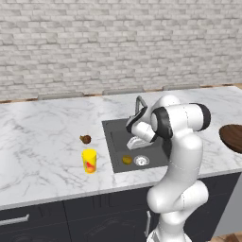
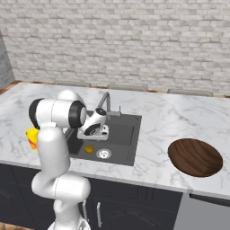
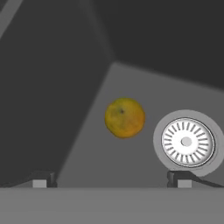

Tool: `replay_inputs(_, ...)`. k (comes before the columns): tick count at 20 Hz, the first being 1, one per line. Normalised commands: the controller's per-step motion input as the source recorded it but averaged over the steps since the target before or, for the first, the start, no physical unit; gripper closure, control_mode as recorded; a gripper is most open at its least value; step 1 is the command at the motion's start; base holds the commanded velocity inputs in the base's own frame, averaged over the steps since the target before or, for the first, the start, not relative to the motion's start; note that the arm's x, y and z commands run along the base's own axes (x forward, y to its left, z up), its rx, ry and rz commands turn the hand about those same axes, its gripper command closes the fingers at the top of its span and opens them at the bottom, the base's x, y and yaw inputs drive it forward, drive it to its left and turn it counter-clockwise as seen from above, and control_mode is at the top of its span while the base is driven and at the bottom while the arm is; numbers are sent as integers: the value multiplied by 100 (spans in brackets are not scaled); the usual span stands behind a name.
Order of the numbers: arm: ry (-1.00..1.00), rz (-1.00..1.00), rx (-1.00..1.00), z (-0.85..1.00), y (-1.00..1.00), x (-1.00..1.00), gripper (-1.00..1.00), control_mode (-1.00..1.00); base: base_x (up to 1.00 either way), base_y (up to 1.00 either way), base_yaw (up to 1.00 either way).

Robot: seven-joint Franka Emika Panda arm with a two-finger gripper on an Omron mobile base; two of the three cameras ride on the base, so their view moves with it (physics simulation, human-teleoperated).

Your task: Remove the pear and orange from the sink. Then move the bowl and cup from the counter to the sink for washing.

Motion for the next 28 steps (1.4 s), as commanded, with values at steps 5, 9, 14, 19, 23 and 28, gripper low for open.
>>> replay_inputs(5,0,0,0,-16,1,18,-100,-100,0,0,0)
replay_inputs(9,0,-1,2,-16,5,19,-100,-100,0,0,0)
replay_inputs(14,1,-2,0,-23,7,20,-100,-100,0,0,0)
replay_inputs(19,0,-2,0,-26,7,16,-100,-100,0,0,0)
replay_inputs(23,0,-1,0,-21,1,3,-100,-100,0,0,0)
replay_inputs(28,5,0,1,-18,6,3,-100,-100,0,0,0)
